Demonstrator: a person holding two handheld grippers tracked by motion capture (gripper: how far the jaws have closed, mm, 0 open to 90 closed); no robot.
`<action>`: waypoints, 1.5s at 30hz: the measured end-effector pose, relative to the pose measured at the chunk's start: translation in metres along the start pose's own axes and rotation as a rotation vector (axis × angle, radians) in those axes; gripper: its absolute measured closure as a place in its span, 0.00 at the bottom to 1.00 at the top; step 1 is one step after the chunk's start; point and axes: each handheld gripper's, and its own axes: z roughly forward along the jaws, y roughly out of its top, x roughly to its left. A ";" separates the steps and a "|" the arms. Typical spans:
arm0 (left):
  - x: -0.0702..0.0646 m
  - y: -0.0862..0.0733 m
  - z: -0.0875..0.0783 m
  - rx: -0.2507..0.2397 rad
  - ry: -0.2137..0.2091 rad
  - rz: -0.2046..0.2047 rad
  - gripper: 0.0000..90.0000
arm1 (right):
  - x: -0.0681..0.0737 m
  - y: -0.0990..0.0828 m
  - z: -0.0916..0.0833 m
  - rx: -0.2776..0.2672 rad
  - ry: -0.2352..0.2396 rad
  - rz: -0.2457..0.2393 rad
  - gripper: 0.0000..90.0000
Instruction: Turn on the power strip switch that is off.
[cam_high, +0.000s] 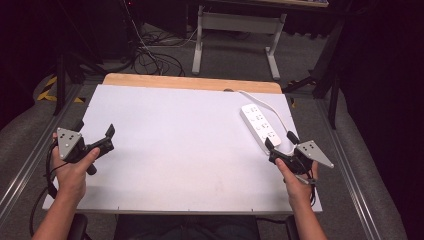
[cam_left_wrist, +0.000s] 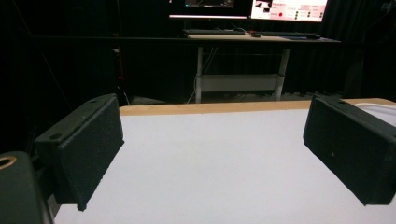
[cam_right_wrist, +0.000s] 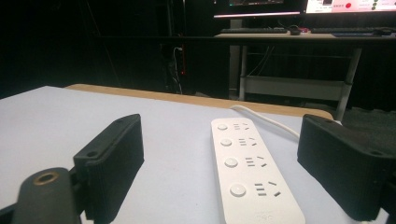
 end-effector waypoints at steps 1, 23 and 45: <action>0.000 0.000 0.000 0.000 0.000 0.000 0.06 | 0.000 0.000 0.000 0.000 0.001 -0.002 0.17; -0.001 0.000 0.000 -0.001 -0.003 0.003 0.07 | 0.000 0.006 -0.008 -0.032 0.078 0.001 0.91; -0.002 0.000 0.001 0.003 -0.009 0.009 0.07 | 0.005 0.040 0.003 0.176 0.134 0.028 1.00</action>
